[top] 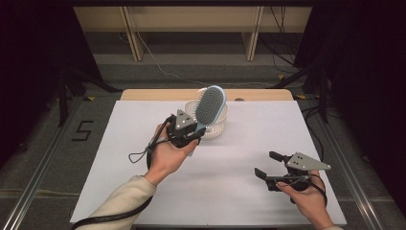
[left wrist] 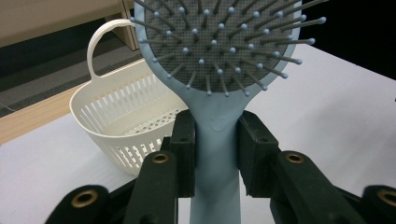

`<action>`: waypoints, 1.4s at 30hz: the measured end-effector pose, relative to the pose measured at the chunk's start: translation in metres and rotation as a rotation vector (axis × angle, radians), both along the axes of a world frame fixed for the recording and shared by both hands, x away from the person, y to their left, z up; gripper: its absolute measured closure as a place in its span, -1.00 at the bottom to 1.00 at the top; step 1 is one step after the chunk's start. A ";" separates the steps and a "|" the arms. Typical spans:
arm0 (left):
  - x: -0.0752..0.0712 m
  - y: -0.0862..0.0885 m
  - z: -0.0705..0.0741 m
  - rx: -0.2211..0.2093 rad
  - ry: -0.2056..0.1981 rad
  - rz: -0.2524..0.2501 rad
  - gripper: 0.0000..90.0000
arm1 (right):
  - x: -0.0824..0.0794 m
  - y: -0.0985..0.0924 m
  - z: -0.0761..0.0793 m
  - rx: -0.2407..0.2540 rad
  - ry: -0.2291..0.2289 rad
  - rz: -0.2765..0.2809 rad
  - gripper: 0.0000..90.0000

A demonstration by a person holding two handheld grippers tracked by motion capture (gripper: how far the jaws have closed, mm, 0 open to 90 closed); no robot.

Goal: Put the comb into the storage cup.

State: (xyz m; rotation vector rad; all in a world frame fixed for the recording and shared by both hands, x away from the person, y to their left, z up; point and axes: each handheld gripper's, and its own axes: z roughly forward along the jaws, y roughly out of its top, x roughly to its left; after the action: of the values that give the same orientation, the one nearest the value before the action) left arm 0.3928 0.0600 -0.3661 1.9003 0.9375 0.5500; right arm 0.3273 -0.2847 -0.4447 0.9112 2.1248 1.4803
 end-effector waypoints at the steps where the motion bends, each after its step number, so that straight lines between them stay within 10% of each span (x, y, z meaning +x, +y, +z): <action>1: 0.000 0.000 0.000 0.000 -0.001 0.001 0.54 | 0.000 0.000 0.000 0.000 0.000 0.000 -0.65; 42: 0.012 0.003 0.007 -0.026 -0.027 0.034 0.54 | 0.000 0.000 0.000 0.001 0.003 0.003 -0.64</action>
State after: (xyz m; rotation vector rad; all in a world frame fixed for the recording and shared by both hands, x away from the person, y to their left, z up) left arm 0.4045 0.0631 -0.3587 1.8525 0.9571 0.5798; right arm 0.3272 -0.2846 -0.4452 0.9117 2.1290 1.4822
